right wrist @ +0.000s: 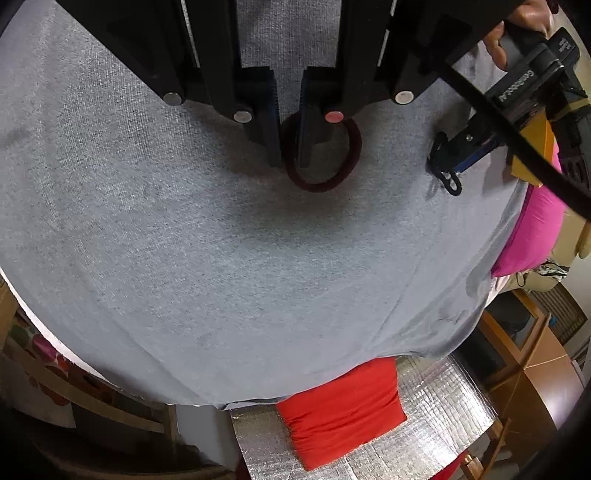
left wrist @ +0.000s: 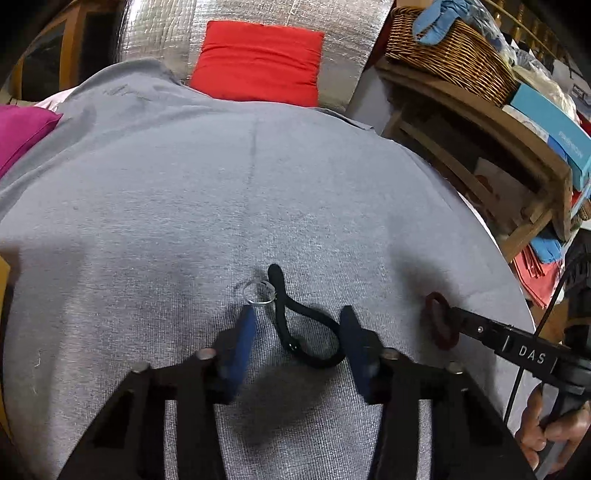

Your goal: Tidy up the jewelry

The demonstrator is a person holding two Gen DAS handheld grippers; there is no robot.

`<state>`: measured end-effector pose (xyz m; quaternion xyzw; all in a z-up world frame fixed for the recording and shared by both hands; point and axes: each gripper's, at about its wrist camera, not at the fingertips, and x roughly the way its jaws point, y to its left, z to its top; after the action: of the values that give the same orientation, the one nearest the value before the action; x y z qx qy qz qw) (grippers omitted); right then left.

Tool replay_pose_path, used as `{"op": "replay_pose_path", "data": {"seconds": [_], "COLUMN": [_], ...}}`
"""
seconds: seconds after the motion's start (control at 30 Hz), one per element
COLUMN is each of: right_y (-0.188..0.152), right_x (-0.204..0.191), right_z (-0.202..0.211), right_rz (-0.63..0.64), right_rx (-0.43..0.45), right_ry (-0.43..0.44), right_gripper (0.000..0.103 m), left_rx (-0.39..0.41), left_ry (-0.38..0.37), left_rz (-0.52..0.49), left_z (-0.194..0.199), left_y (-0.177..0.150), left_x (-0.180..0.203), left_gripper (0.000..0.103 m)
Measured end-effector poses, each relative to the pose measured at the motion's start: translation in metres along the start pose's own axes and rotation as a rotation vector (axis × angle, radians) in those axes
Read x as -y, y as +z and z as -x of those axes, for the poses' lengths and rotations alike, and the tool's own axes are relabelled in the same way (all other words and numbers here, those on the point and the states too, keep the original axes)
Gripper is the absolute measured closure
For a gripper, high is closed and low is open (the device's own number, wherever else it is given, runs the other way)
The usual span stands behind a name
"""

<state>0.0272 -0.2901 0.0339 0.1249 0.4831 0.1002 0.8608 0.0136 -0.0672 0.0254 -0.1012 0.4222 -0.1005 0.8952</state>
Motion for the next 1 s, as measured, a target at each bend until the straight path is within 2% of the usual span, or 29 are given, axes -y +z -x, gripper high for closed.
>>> {"op": "replay_pose_path", "data": {"seconds": [0.03, 0.1, 0.23, 0.37, 0.53, 0.7, 1.0], "right_y": [-0.001, -0.001, 0.001, 0.004, 0.004, 0.005, 0.004], "right_x": [0.001, 0.002, 0.002, 0.001, -0.002, -0.009, -0.025], "right_z": [0.001, 0.001, -0.002, -0.005, -0.005, -0.009, -0.013], "right_rz": [-0.001, -0.002, -0.010, -0.009, -0.017, -0.002, 0.074], "right_rx": [-0.002, -0.008, -0.016, -0.014, -0.008, 0.002, 0.024], "right_ry": [0.002, 0.002, 0.001, -0.005, -0.003, -0.019, -0.071], "right_gripper": [0.092, 0.092, 0.092, 0.090, 0.084, 0.080, 0.081], "left_rx": [-0.001, -0.012, -0.030, -0.055, -0.058, -0.047, -0.029], "left_ry": [-0.004, -0.019, -0.028, -0.061, -0.039, 0.011, 0.100], "left_rz": [0.000, 0.003, 0.001, 0.035, 0.004, -0.052, -0.124], "left_z": [0.000, 0.000, 0.005, 0.012, 0.019, 0.028, 0.037], "left_y": [0.000, -0.001, -0.004, -0.006, -0.009, -0.012, -0.016], "left_x": [0.000, -0.001, -0.008, -0.019, -0.020, -0.017, -0.018], "left_gripper": [0.076, 0.085, 0.093, 0.095, 0.095, 0.095, 0.095]}}
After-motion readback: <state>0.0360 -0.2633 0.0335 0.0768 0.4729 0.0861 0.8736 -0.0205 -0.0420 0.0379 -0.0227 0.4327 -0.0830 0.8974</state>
